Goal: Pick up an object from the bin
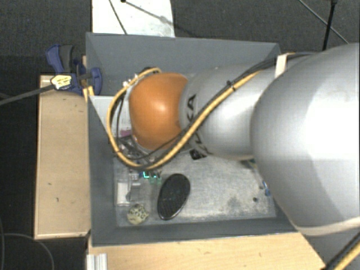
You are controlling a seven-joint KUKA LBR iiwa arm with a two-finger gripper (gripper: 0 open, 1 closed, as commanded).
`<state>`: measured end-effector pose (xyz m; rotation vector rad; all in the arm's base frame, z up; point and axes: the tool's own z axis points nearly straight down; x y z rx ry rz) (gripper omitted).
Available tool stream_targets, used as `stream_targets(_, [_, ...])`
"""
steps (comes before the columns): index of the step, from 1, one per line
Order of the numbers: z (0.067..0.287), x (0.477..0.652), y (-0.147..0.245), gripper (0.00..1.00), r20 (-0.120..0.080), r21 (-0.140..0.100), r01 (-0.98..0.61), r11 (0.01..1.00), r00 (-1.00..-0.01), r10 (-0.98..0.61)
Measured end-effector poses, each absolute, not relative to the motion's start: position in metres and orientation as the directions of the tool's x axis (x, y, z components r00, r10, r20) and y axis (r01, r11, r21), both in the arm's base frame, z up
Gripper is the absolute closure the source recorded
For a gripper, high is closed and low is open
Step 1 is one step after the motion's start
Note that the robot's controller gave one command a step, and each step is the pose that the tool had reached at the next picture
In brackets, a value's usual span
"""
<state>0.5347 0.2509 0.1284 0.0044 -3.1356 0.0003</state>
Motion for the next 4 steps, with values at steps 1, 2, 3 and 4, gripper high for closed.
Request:
stream_targets(1, [0.069,0.564,0.187,0.0,0.003,-0.001,0.125,0.992,-0.992,0.125])
stream_targets(2, [0.102,0.567,0.17,0.0,-0.006,0.003,0.147,0.989,-0.989,0.147])
stream_targets(3, [0.1,0.573,0.234,0.0,-0.001,0.005,0.445,0.895,-0.895,0.445])
stream_targets(4, [0.08,0.575,0.209,0.0,0.005,0.007,0.505,0.863,-0.863,0.505])
